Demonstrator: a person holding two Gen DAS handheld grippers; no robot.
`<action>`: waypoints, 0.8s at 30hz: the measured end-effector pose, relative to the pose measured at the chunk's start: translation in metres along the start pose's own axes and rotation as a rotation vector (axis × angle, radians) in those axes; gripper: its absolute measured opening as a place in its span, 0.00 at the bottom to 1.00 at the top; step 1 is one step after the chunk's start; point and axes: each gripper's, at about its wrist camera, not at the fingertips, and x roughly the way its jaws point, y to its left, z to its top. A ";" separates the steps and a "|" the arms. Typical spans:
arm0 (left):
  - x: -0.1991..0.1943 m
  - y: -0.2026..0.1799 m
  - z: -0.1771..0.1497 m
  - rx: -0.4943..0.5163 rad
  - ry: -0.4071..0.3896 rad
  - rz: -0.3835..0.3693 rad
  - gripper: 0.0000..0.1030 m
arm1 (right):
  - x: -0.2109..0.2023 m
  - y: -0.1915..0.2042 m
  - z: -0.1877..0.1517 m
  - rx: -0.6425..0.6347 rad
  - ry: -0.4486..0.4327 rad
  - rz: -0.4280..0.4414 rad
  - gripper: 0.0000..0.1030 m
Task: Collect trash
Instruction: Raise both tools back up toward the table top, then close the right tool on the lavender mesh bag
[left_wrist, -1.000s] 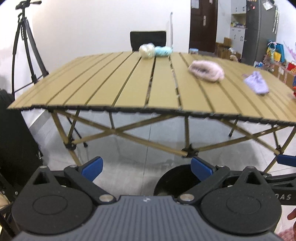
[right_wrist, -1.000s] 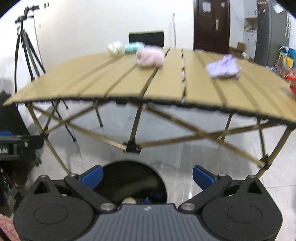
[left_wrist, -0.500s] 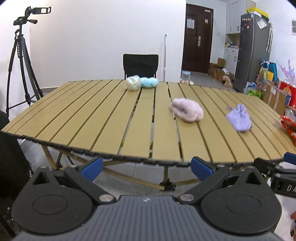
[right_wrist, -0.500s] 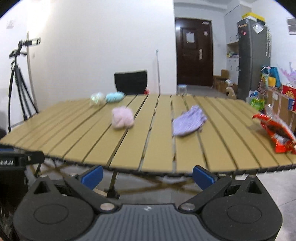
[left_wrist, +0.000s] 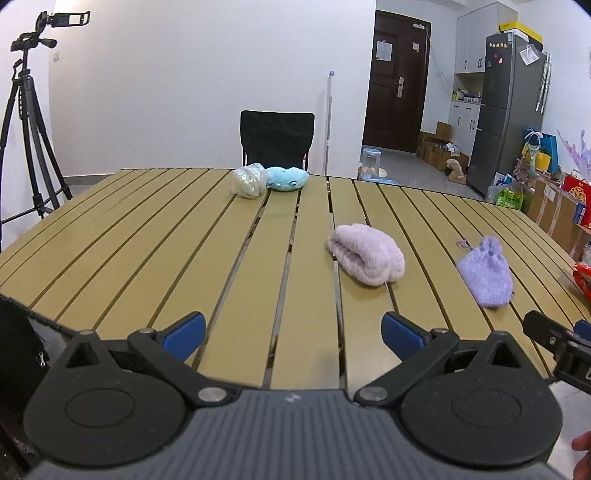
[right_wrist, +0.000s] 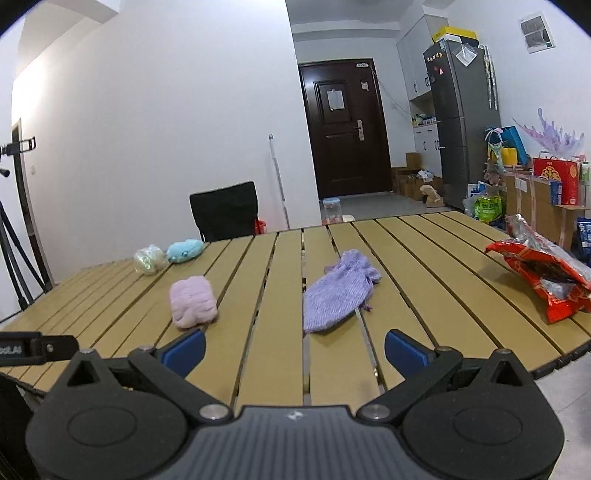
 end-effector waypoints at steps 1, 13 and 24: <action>0.004 -0.002 0.002 -0.001 0.000 -0.001 1.00 | 0.002 -0.003 0.001 0.008 -0.007 0.012 1.00; 0.054 -0.020 0.023 -0.012 0.022 0.002 1.00 | 0.063 -0.007 0.023 -0.017 -0.028 -0.089 1.00; 0.093 -0.022 0.030 -0.006 0.063 0.014 1.00 | 0.142 -0.019 0.039 -0.002 0.090 -0.155 0.87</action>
